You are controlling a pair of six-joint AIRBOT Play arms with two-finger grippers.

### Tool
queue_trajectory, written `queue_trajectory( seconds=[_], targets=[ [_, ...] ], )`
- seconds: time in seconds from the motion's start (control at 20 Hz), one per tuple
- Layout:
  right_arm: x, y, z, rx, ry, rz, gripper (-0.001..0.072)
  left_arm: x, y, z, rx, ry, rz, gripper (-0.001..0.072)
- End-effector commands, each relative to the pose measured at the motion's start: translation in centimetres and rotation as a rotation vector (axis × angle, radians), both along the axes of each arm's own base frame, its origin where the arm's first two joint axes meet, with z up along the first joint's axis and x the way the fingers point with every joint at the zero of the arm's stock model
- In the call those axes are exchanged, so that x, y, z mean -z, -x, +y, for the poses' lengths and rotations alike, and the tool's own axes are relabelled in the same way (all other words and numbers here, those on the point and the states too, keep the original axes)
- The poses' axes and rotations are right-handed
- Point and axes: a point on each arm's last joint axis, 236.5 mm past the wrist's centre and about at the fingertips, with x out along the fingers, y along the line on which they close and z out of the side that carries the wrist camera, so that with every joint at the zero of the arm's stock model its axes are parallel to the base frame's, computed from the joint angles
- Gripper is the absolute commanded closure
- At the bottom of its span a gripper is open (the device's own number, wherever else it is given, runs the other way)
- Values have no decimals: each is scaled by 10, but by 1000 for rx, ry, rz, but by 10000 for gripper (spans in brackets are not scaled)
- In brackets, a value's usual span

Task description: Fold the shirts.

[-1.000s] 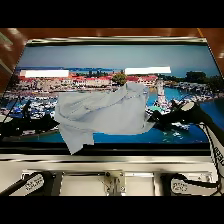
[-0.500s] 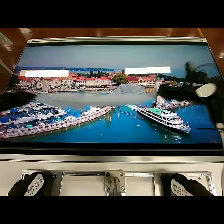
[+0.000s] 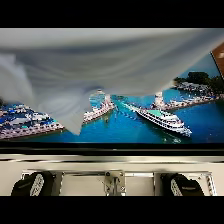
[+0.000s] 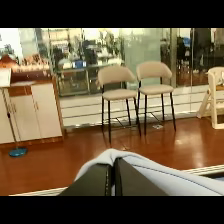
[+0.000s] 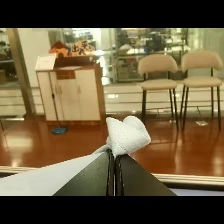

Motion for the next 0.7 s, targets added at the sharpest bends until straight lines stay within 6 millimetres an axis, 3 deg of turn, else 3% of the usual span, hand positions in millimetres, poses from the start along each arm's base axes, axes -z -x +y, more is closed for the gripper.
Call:
queue_trajectory(
  seconds=[0.0,0.1,0.25,0.35,0.5,0.65],
  targets=[
    [3,52,-16,92,33,57,658,7,36,-6,-52,-38,31,673],
    [26,51,-30,151,43,158,658,40,29,11,-120,-21,174,673],
    [73,39,-48,220,29,370,658,74,16,32,-179,-6,303,673],
    [116,20,-52,232,0,568,658,117,-3,41,-175,15,460,673],
    [194,-17,-53,214,17,910,658,191,-46,60,-158,81,692,672],
    [283,-80,-49,175,11,1149,658,280,-90,79,-131,168,954,672]
  ],
)
